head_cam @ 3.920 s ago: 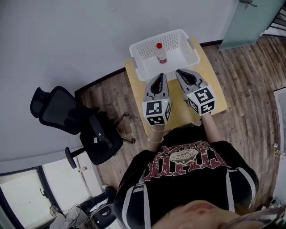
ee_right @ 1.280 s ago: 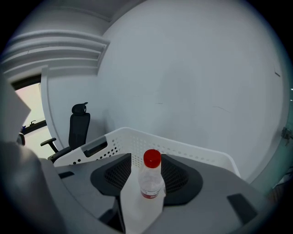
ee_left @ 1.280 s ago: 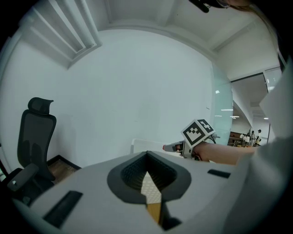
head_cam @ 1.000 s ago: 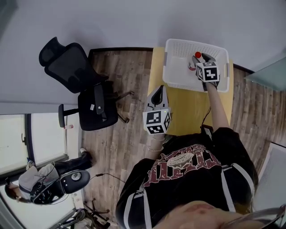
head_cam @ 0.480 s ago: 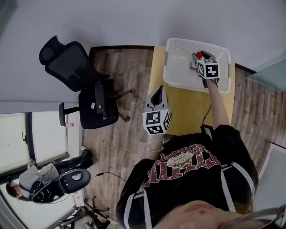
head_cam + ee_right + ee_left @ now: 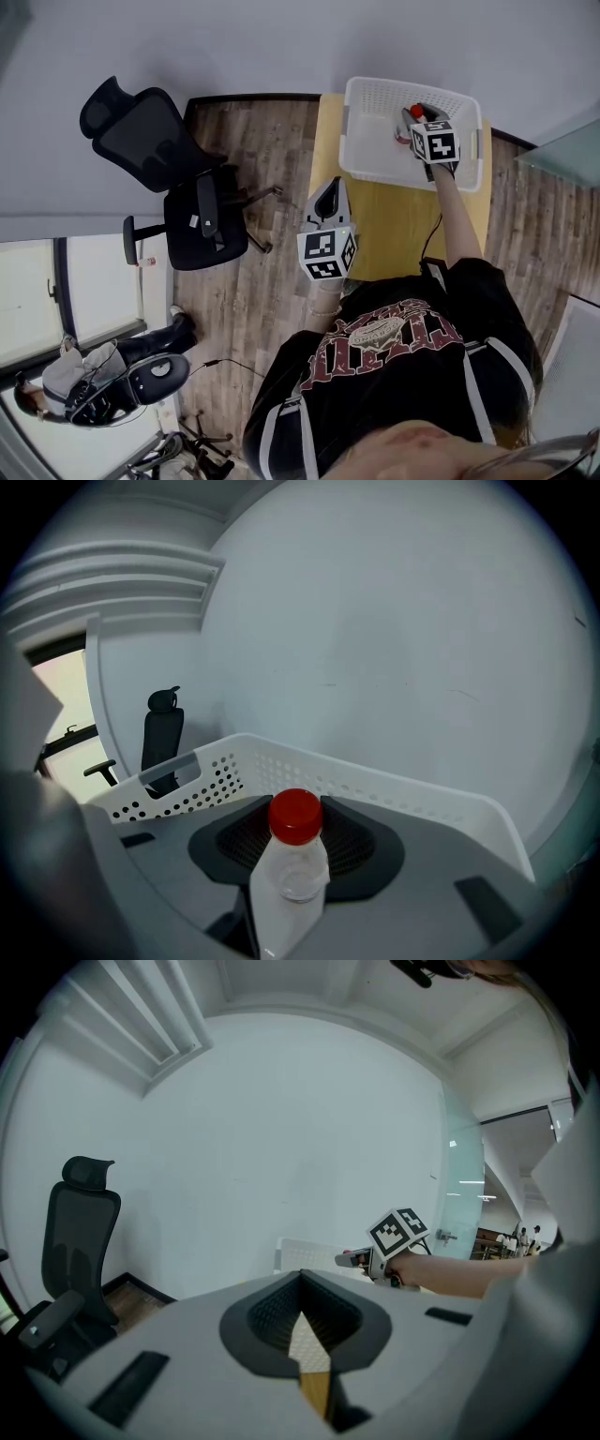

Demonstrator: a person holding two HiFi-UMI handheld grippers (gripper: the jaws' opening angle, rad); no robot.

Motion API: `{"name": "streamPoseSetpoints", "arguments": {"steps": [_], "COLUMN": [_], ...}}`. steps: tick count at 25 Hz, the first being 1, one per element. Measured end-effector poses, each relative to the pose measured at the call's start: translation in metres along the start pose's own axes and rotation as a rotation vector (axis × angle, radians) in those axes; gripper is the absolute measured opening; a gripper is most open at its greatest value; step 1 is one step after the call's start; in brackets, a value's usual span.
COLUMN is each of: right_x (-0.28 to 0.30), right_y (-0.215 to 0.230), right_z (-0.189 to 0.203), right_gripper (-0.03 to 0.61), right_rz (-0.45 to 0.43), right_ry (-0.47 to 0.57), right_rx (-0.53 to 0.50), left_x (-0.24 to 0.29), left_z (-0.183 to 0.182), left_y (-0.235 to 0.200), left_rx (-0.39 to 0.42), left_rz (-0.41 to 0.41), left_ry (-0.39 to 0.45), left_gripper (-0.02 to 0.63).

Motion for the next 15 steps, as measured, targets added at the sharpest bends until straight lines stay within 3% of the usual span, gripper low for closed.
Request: {"name": "streamPoseSetpoints", "arguments": {"steps": [15], "right_x": [-0.039], "right_y": [-0.012], "right_z": [-0.019], "right_gripper": [0.168], "right_rz": [-0.059], "right_ry": [0.061], "right_rx": [-0.016], "left_x": [0.008], "left_z": [-0.015], "left_y": [0.022], "left_rx": [0.026], "left_rz": [0.071], "left_ry": [0.029], "left_gripper": [0.048]}}
Point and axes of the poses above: the fingertips, and each gripper's own axes: x forward along the fingers, y to its right, z out of its underside, the point moved 2 cm from there along -x, backward along the fingers, and after that the axes turned 15 degrees about x, right-handed, at the moved point
